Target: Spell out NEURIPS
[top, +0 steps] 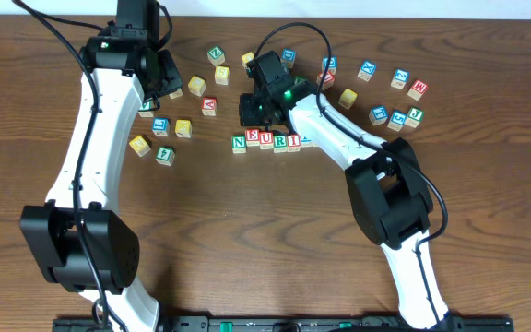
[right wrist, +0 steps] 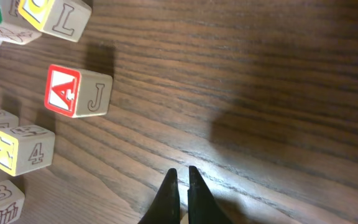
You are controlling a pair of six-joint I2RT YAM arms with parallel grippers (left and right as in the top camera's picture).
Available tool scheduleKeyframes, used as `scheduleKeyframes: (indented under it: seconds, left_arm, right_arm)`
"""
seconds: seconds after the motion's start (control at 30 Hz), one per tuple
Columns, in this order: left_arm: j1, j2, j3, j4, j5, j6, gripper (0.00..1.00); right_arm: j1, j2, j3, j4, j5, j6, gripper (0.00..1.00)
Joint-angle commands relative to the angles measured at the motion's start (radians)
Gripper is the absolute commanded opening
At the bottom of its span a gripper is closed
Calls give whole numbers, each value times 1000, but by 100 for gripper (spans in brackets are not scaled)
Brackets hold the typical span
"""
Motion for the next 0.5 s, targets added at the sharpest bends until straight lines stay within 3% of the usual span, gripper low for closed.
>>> scheduleKeyframes:
  seconds: [0.0, 0.47]
  left_arm:
    - [1, 13, -10, 0, -16, -9, 31]
    - [1, 15, -10, -4, -16, -9, 33]
  right_arm:
    - [2, -6, 8, -16, 5, -15, 2]
    - [13, -4, 8, -85, 13, -18, 1]
